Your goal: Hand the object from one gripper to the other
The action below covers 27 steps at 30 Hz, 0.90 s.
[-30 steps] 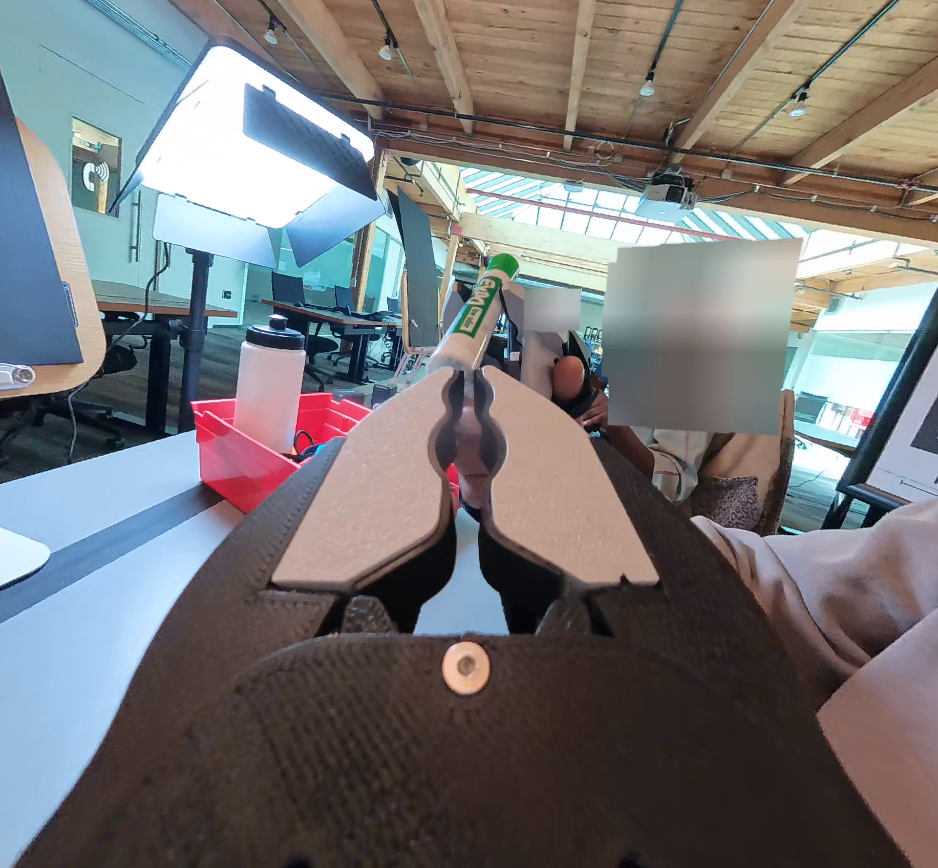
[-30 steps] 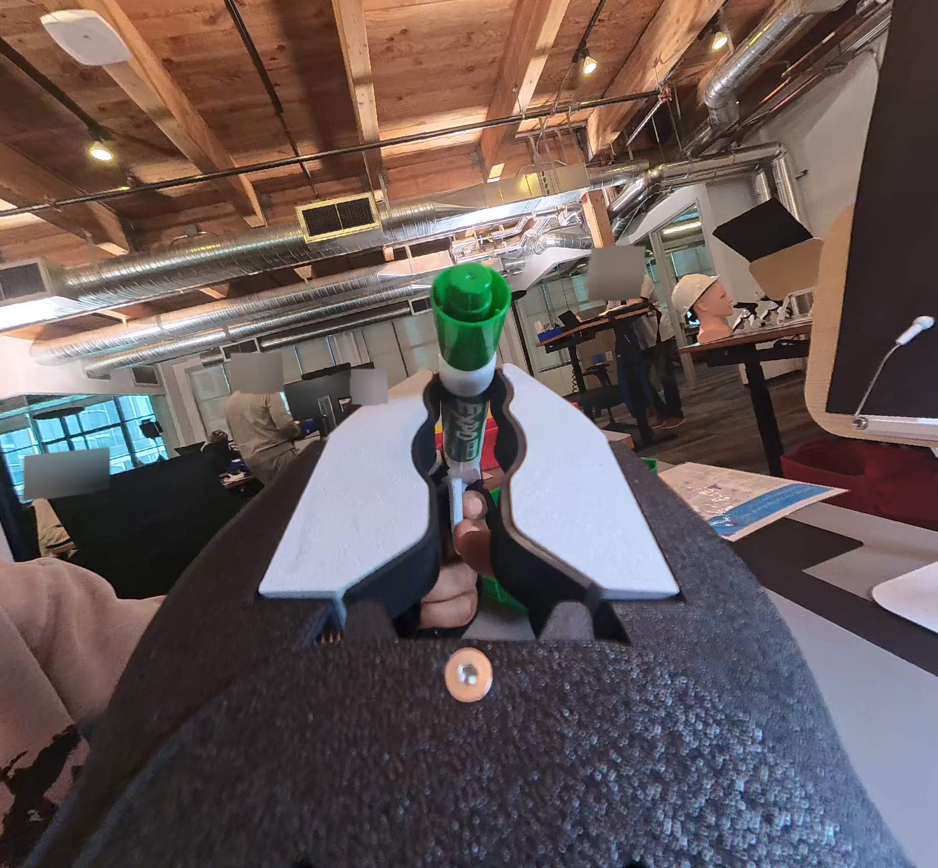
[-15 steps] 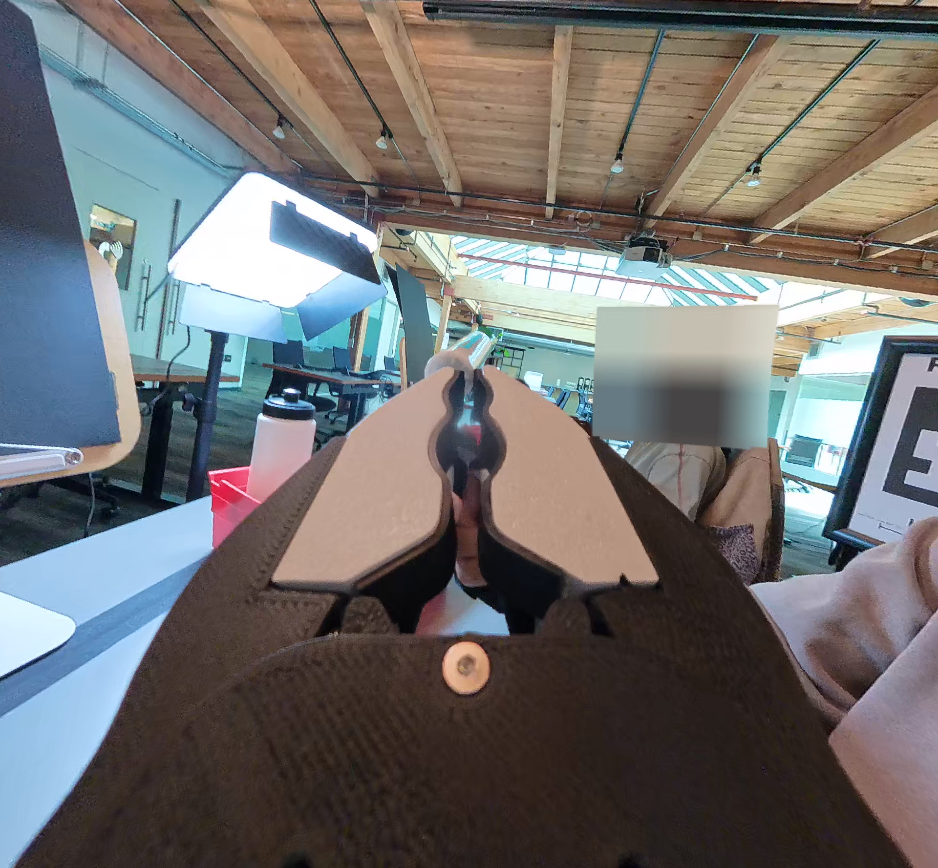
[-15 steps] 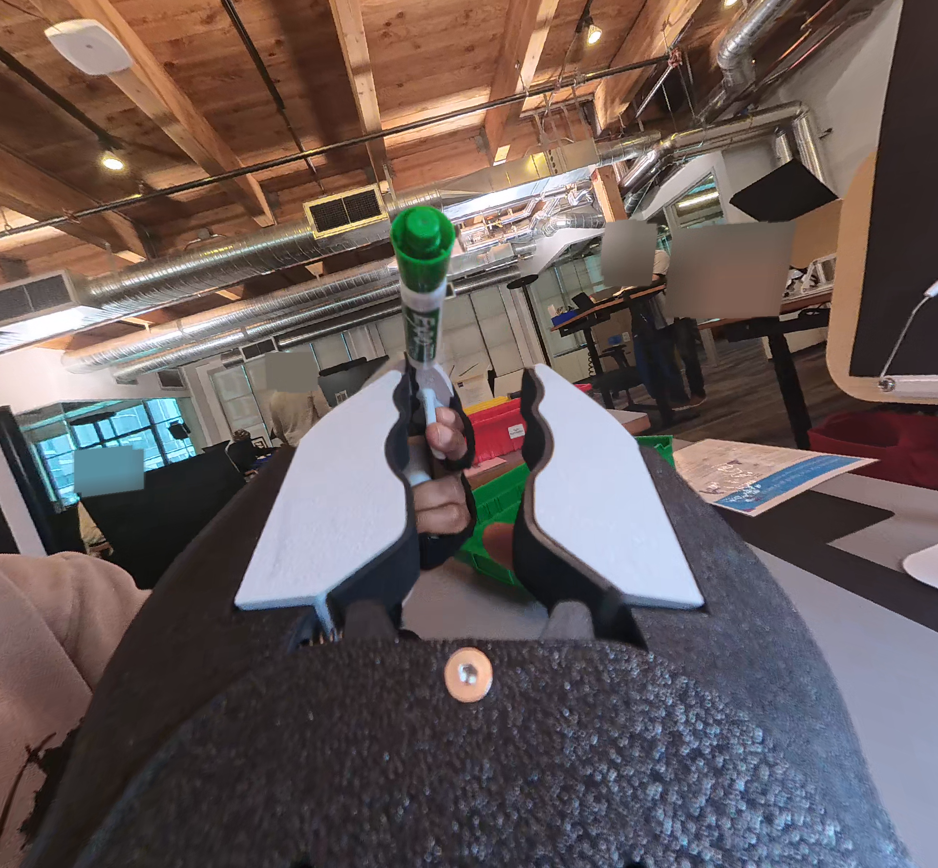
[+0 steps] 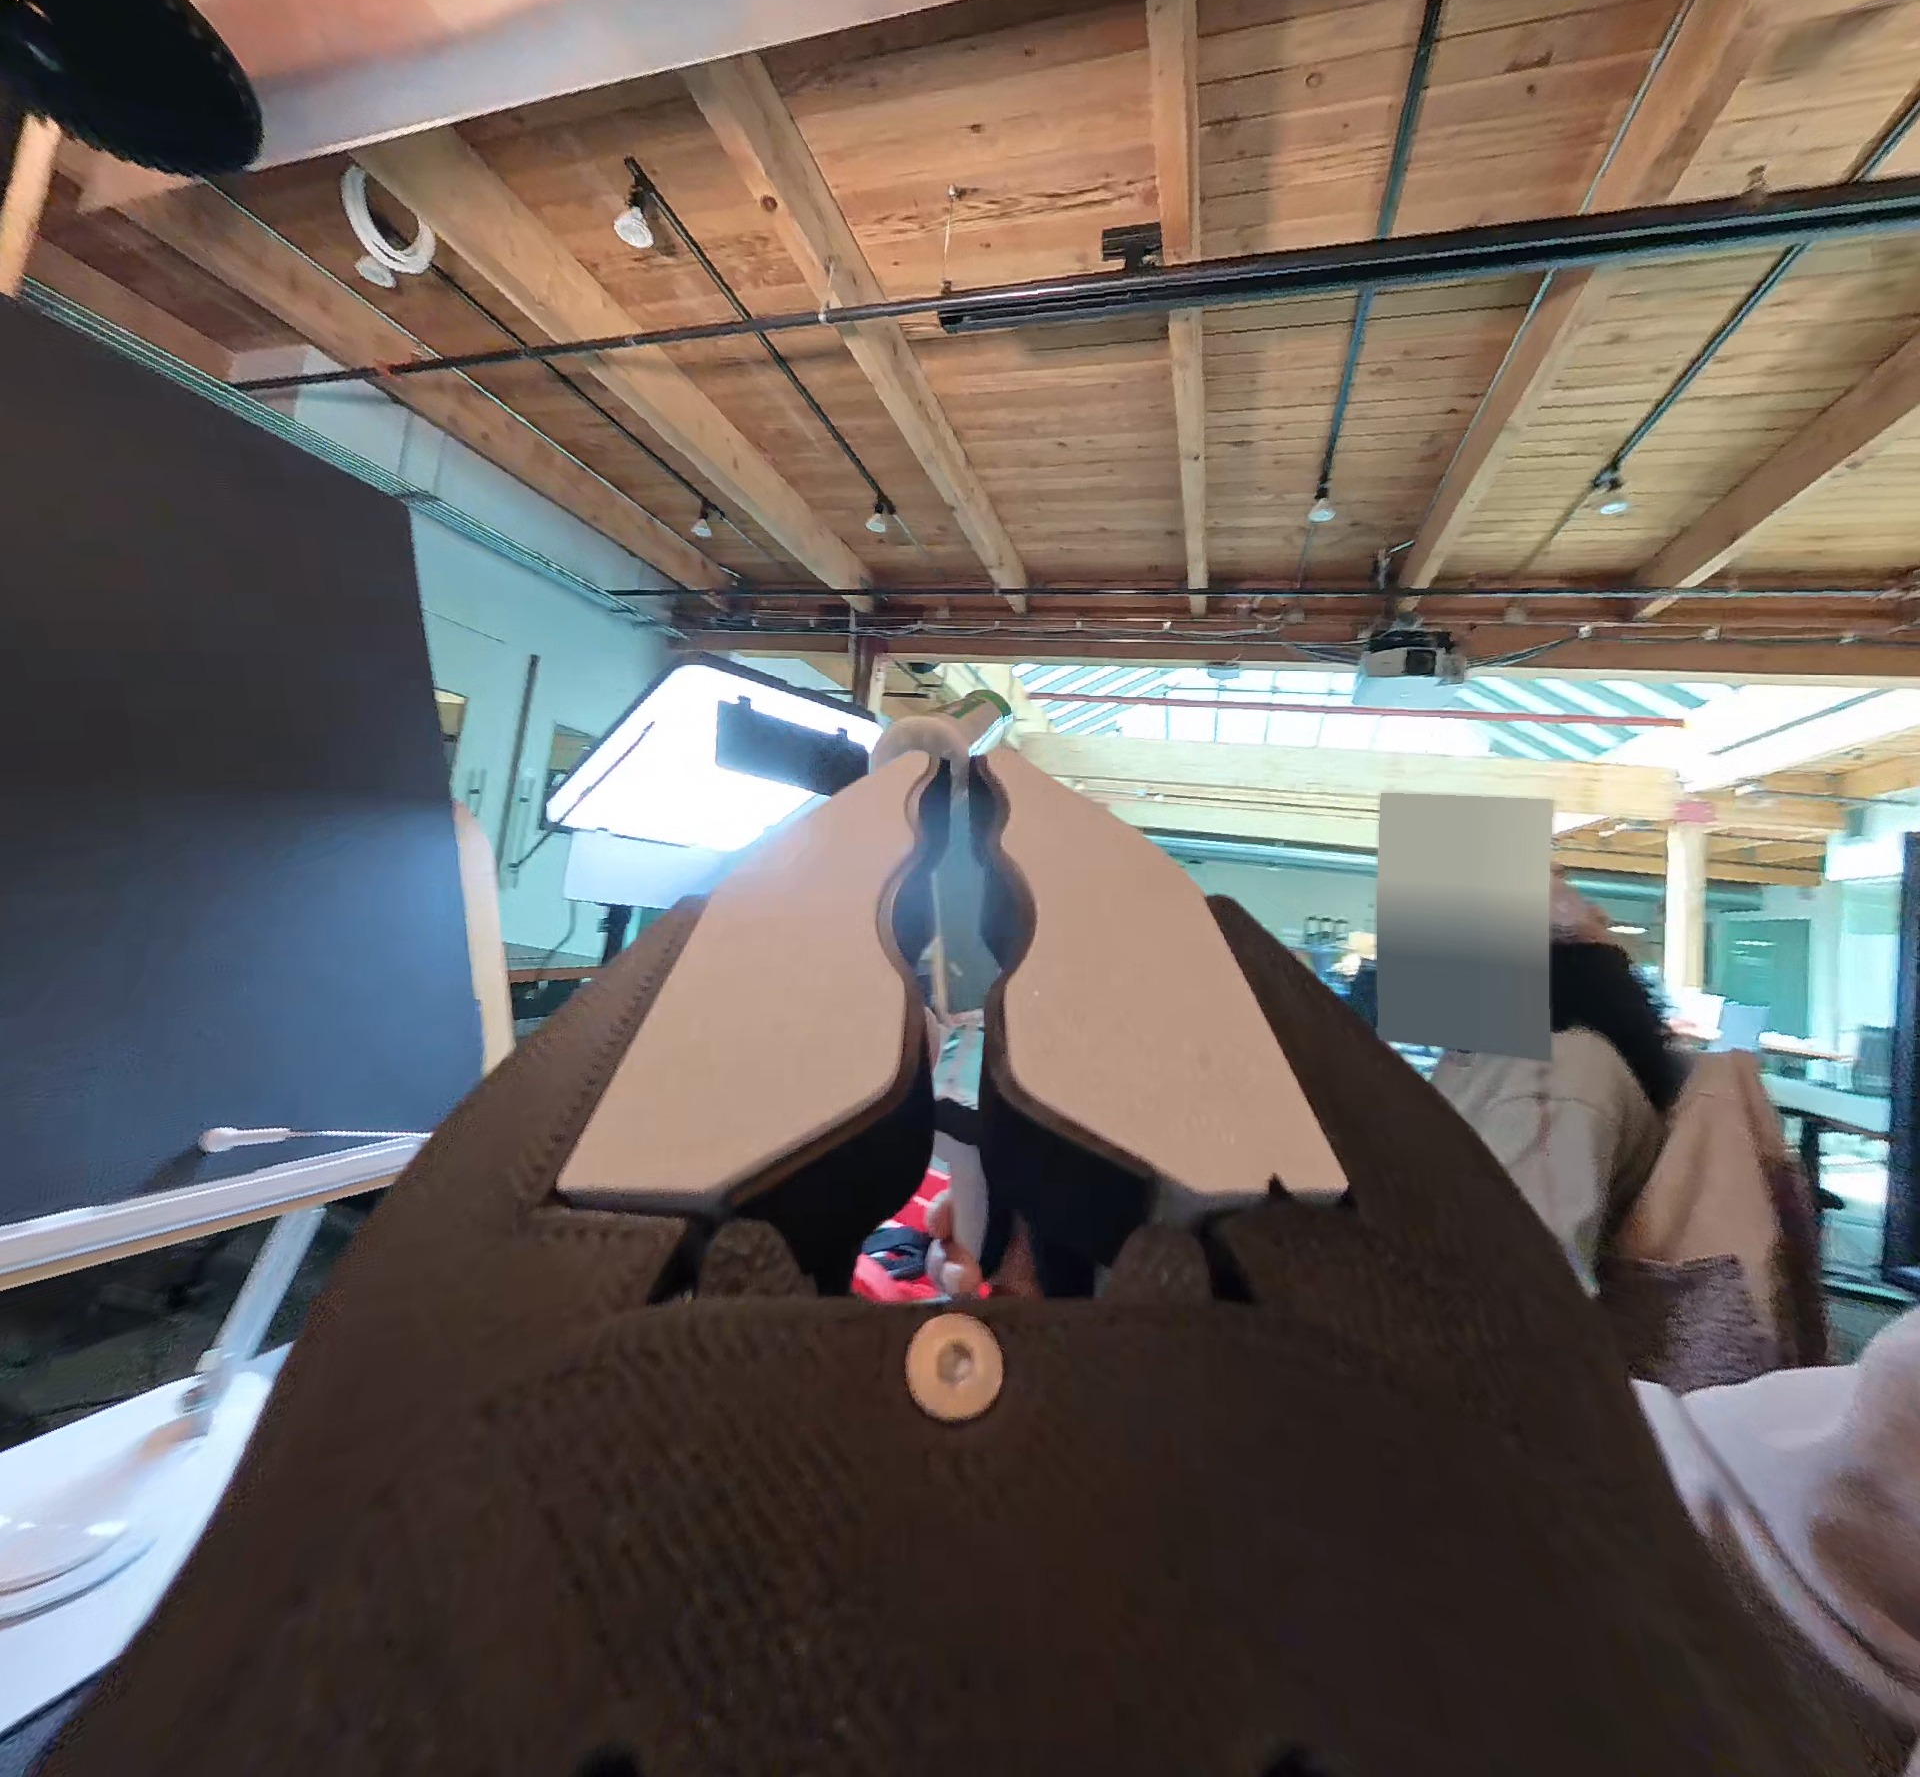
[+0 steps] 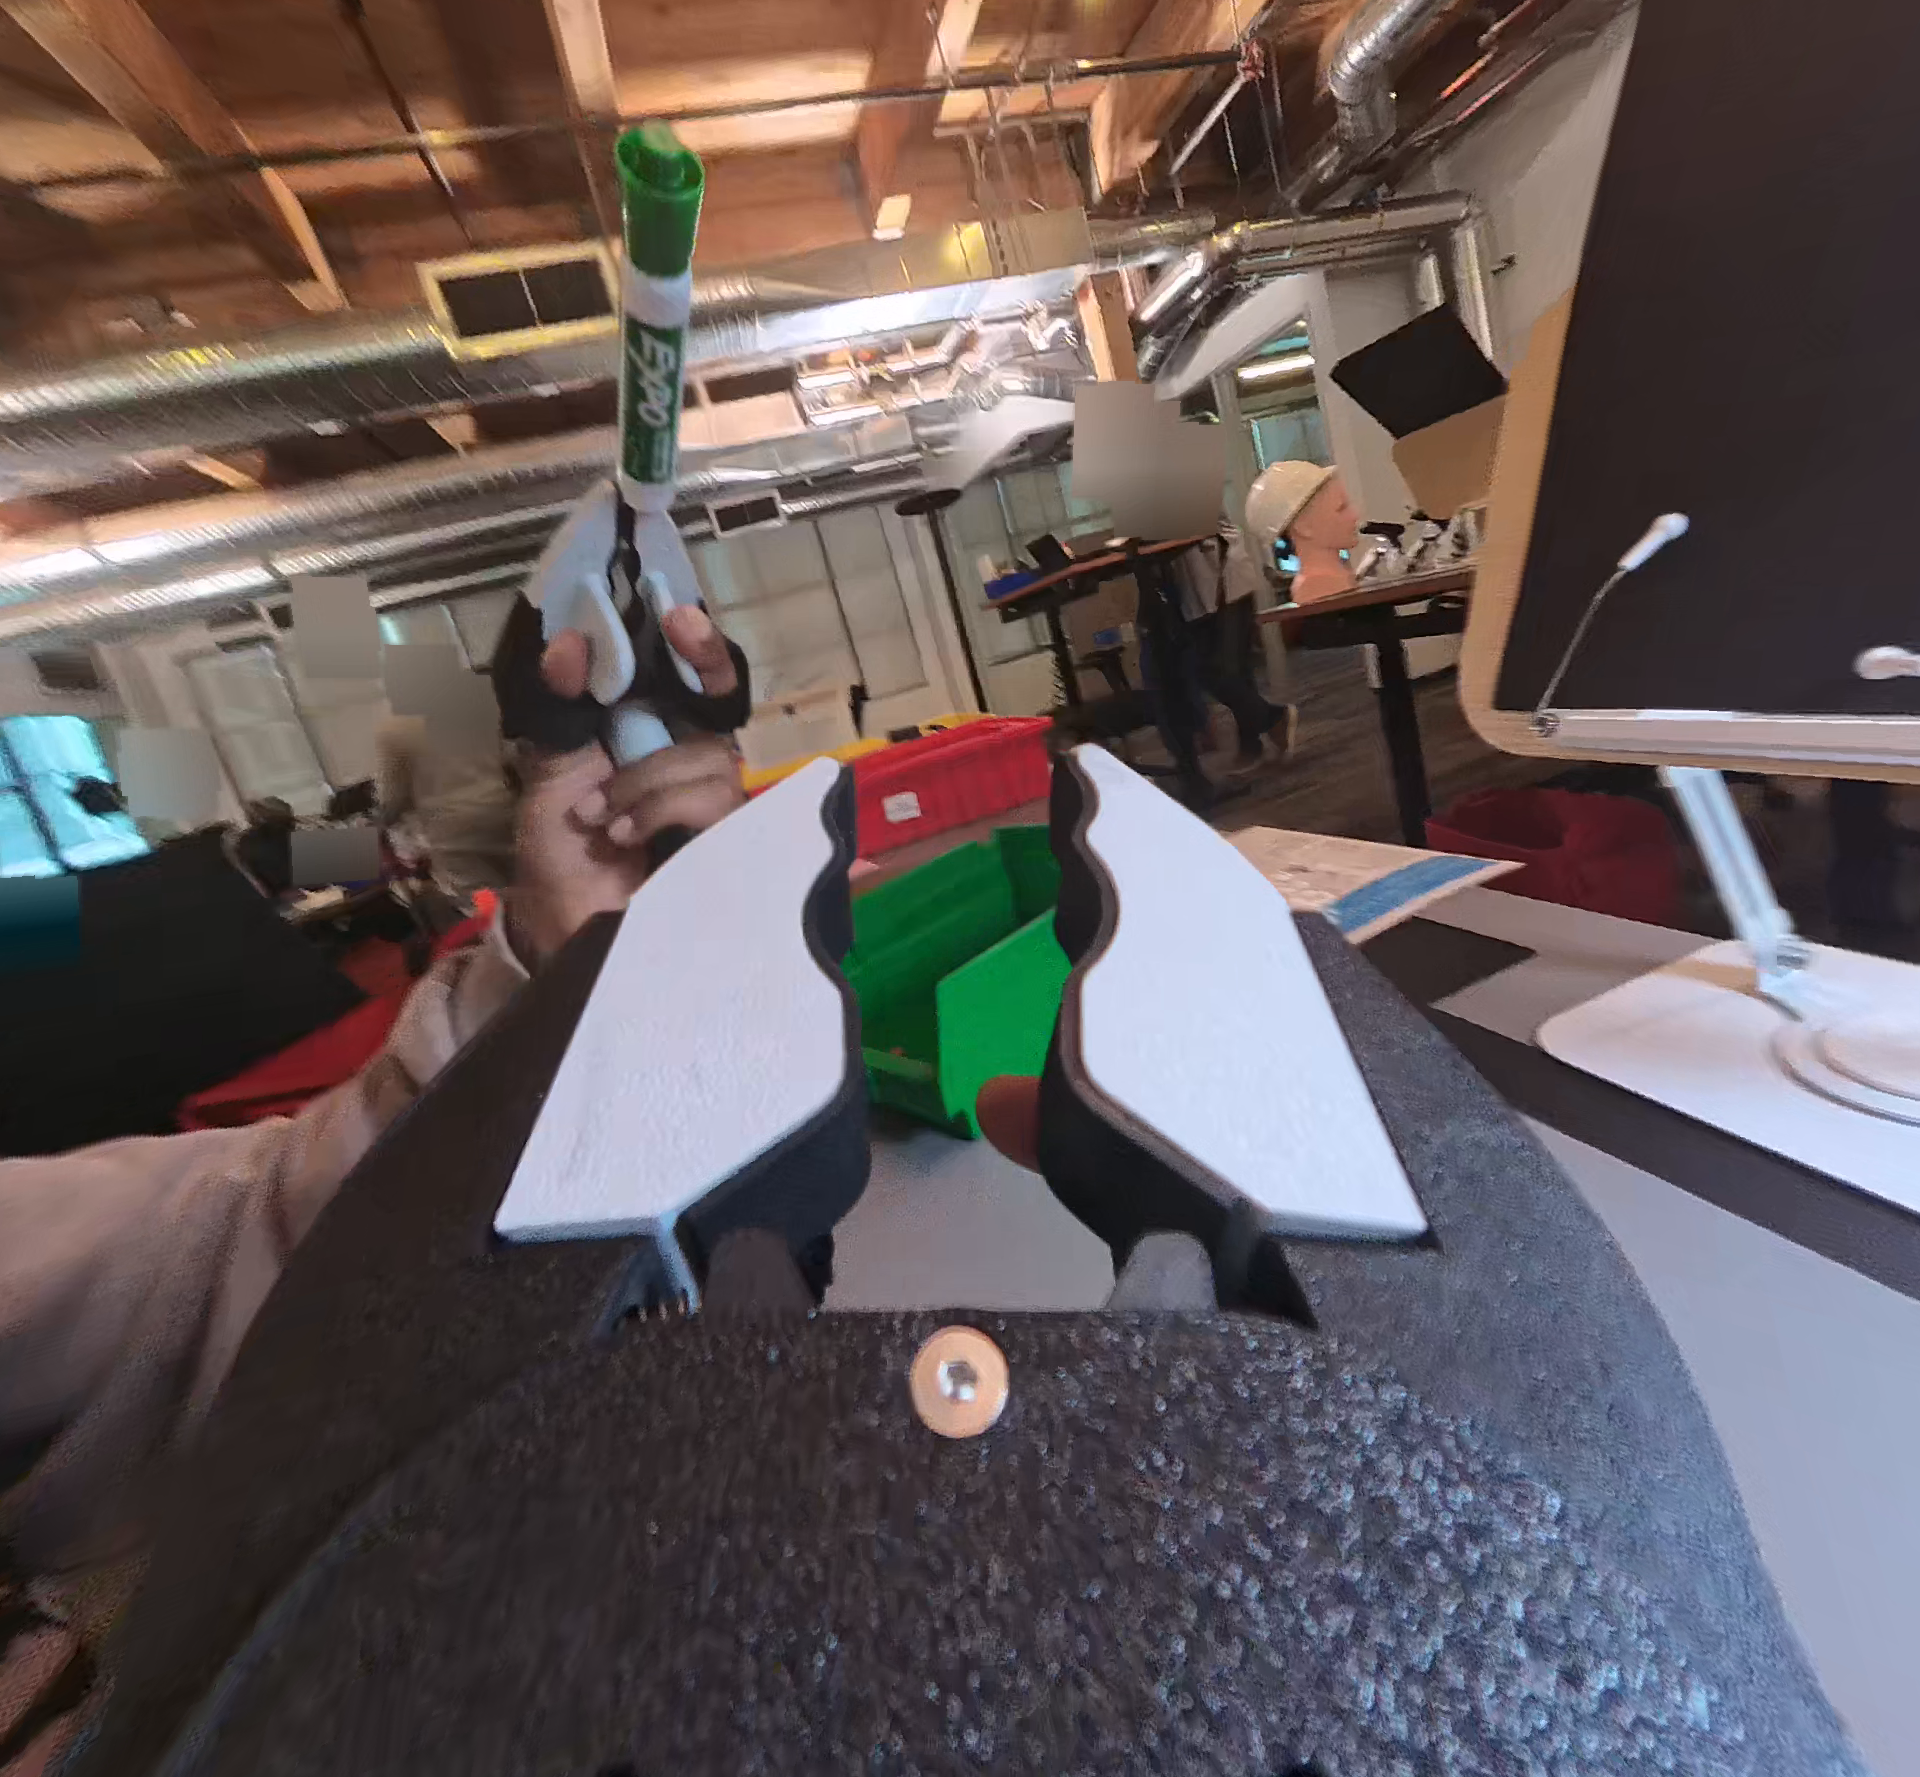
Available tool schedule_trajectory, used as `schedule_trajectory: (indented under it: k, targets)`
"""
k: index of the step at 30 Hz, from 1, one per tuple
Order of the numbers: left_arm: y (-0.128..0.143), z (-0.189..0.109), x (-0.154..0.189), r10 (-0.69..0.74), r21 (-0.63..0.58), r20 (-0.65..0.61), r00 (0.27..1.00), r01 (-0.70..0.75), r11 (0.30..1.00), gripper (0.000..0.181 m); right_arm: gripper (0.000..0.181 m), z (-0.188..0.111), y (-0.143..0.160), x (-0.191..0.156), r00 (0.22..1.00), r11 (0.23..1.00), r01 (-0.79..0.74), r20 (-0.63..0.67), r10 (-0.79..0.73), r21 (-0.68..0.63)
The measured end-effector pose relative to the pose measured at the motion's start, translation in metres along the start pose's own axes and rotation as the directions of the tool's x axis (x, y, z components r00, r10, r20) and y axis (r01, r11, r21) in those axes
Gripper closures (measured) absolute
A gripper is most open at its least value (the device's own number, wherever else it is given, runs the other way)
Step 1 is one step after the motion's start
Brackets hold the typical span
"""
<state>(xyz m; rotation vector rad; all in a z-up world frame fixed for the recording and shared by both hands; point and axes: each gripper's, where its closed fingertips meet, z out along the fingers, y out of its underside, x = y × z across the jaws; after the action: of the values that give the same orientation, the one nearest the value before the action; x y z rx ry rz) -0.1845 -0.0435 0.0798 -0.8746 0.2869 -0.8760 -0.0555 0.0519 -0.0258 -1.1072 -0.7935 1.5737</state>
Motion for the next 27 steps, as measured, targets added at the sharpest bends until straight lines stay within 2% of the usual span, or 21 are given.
schedule_trajectory:
  k: [2, 5, 7, 10, 13, 16, 19, 24, 27]
  targets:
    - [0.001, -0.002, -0.006, 0.111, -0.038, 0.053, 0.992, -0.109, 0.993, 0.178, 0.149, 0.002, 0.005, 0.001, 0.984, 0.985, 0.159, -0.075, -0.164, -0.065]
    - [0.004, -0.003, -0.011, 0.318, -0.124, 0.127, 0.939, -0.303, 0.945, 0.178, 0.151, 0.007, 0.007, -0.003, 0.874, 0.891, 0.418, -0.189, -0.448, -0.175]
    - [0.008, -0.001, -0.01, 0.441, -0.179, 0.145, 0.886, -0.415, 0.892, 0.177, 0.152, 0.014, 0.009, -0.014, 0.814, 0.843, 0.493, -0.228, -0.534, -0.215]
    - [0.015, 0.003, 0.0, 0.592, -0.24, 0.132, 0.795, -0.554, 0.797, 0.177, 0.154, 0.025, 0.015, -0.033, 0.768, 0.813, 0.519, -0.275, -0.579, -0.264]
    - [0.023, 0.009, 0.015, 0.73, -0.283, 0.088, 0.677, -0.686, 0.67, 0.177, 0.154, 0.034, 0.02, -0.058, 0.745, 0.79, 0.544, -0.271, -0.609, -0.281]
    - [0.036, 0.014, 0.029, 0.874, -0.332, 0.017, 0.486, -0.822, 0.463, 0.178, 0.154, 0.037, 0.019, -0.073, 0.7, 0.751, 0.574, -0.28, -0.657, -0.326]
    - [0.051, 0.02, 0.042, 0.945, -0.352, -0.06, 0.322, -0.893, 0.282, 0.178, 0.151, 0.036, 0.013, -0.082, 0.638, 0.702, 0.607, -0.298, -0.71, -0.373]
    - [0.067, 0.025, 0.055, 0.98, -0.358, -0.129, 0.149, -0.929, 0.094, 0.177, 0.146, 0.034, 0.01, -0.087, 0.616, 0.68, 0.601, -0.299, -0.729, -0.42]
    - [0.071, 0.025, 0.056, 0.985, -0.363, -0.15, 0.084, -0.932, 0.024, 0.177, 0.147, 0.034, 0.01, -0.086, 0.607, 0.671, 0.607, -0.297, -0.737, -0.426]
